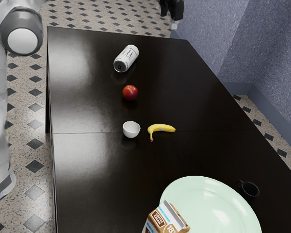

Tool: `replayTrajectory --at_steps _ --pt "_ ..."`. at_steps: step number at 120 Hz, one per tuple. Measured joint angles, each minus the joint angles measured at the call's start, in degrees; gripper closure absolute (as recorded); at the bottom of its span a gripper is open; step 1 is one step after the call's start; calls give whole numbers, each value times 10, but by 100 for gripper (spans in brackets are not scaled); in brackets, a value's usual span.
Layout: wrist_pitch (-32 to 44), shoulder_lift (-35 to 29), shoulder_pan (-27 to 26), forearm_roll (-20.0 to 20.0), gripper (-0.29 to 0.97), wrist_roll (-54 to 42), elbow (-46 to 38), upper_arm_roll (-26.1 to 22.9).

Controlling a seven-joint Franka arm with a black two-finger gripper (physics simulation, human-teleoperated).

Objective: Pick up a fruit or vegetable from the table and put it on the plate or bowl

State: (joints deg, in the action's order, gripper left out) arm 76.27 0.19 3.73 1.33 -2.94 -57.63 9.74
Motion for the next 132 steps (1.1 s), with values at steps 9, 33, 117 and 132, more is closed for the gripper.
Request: replayTrajectory --at_steps 9,33,117,132 --pt "2 62 -99 16 2 2 -1 -28" --pt "-19 87 -218 53 2 6 -7 -38" --pt "32 156 -52 -20 2 11 -109 -9" --pt "45 63 -80 -35 2 7 -240 42"
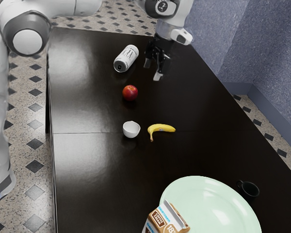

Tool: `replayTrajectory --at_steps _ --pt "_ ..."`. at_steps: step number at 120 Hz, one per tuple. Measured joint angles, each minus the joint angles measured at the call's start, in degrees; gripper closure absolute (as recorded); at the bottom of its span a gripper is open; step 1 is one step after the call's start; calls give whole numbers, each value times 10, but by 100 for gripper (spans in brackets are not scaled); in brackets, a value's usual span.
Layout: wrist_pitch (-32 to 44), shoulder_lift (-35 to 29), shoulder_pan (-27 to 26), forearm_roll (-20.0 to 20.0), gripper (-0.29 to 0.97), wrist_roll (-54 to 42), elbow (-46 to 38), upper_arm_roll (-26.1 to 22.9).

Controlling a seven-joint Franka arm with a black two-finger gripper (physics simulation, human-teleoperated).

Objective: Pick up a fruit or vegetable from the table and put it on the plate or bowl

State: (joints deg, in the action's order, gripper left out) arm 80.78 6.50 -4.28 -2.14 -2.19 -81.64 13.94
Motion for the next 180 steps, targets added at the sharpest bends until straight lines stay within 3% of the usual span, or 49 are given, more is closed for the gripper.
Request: replayTrajectory --at_steps 6,12,27,36,67,105,180 --pt "47 -54 -34 -2 2 -2 -106 52" --pt "95 -74 -34 -2 2 -3 -157 76" --pt "181 -48 -52 3 2 -7 -188 167" --pt "214 -27 -40 3 2 -9 -194 189" --pt "261 -94 -107 5 3 -13 -289 188" --pt "278 -90 -61 12 3 -15 -331 197" --pt "351 -48 -89 12 -1 -15 -332 197"
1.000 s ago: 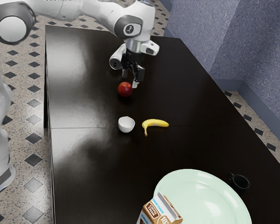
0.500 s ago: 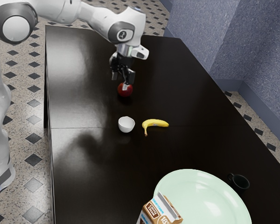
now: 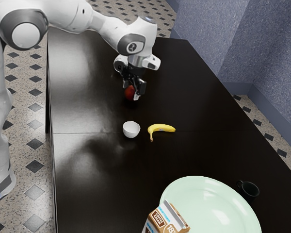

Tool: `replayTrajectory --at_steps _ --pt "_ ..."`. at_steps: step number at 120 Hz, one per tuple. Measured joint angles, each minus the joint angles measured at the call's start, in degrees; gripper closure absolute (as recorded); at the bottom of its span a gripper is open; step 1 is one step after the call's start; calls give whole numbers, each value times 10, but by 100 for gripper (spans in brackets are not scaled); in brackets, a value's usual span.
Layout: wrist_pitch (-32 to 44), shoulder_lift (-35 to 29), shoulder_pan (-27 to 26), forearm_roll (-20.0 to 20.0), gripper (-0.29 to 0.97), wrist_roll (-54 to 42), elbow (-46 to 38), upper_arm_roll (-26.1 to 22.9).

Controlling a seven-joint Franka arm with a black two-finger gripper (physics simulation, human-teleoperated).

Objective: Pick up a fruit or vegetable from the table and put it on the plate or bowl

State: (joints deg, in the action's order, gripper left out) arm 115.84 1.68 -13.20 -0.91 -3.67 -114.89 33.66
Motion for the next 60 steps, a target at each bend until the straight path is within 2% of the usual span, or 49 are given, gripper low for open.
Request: replayTrajectory --at_steps 60 --pt "47 34 11 -3 2 0 0 -1"
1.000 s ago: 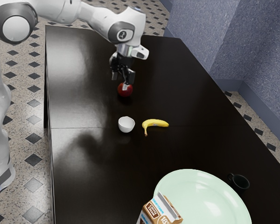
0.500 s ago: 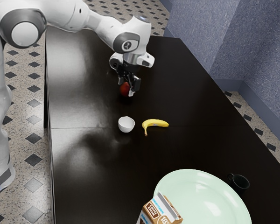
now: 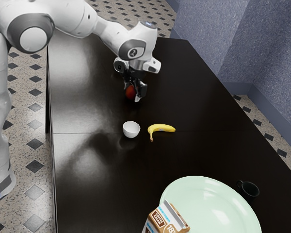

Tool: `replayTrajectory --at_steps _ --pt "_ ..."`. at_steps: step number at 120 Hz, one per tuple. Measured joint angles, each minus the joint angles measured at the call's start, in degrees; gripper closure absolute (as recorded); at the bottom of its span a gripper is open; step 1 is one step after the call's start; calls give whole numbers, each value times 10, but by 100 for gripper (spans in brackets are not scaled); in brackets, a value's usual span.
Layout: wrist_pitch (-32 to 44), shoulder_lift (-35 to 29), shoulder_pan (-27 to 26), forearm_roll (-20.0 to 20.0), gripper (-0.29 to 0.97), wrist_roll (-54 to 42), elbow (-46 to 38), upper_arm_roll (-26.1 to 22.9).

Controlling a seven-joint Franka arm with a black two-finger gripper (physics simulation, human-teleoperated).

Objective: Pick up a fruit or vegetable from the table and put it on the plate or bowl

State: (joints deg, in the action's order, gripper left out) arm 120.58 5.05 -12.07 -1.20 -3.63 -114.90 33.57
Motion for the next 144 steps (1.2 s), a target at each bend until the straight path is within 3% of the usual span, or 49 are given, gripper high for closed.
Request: replayTrajectory --at_steps 26,52,76,96,111,144 --pt "6 5 1 2 28 4 0 0" --pt "9 14 0 3 31 10 2 0" --pt "9 -17 -1 7 33 14 32 -9" --pt "6 -29 14 5 33 17 100 -78" --pt "4 -29 18 3 33 18 128 -162" --pt "-9 -24 -103 4 34 22 157 -257"
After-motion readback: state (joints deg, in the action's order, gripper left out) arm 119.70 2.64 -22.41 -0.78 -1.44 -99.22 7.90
